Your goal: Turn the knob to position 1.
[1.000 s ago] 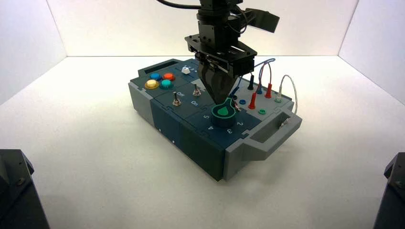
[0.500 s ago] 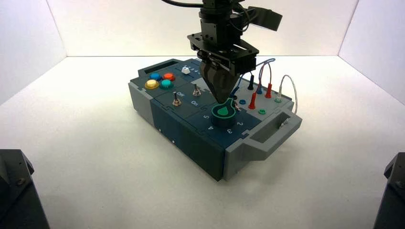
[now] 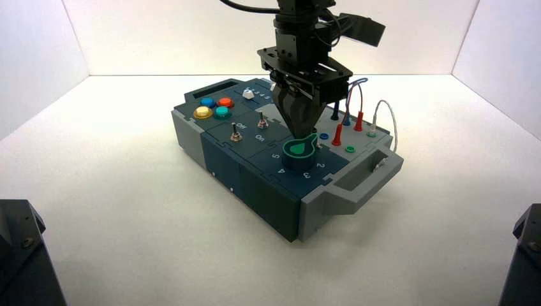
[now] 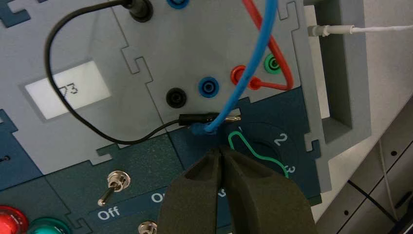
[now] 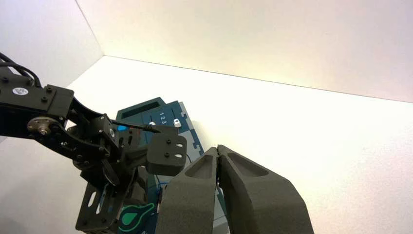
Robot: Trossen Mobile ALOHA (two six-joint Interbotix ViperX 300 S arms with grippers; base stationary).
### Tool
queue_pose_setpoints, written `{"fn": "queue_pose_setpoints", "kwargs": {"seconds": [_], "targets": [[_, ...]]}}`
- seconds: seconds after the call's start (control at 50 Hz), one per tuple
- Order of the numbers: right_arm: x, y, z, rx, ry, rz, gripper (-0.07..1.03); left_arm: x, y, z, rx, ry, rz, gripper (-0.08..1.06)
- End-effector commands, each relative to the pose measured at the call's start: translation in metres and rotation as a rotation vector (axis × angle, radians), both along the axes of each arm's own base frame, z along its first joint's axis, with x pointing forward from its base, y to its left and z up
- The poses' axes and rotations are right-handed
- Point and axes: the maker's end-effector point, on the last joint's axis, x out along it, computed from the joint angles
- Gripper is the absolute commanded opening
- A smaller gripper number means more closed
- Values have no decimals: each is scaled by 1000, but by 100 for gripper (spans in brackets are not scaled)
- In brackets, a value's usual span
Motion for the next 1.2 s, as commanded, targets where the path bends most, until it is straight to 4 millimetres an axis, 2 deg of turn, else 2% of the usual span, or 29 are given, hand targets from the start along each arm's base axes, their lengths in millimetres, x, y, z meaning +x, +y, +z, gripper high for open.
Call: {"fn": "queue_pose_setpoints", "kwargs": {"seconds": [0.02,1.2], "targets": [[3,0,11,16,-22,-8,-2,4,-9,12,-34,-23,-10,-3],[4,0,11,15,-22,-9,-2,0,-15,13,-31,-20,-37,-3]]}}
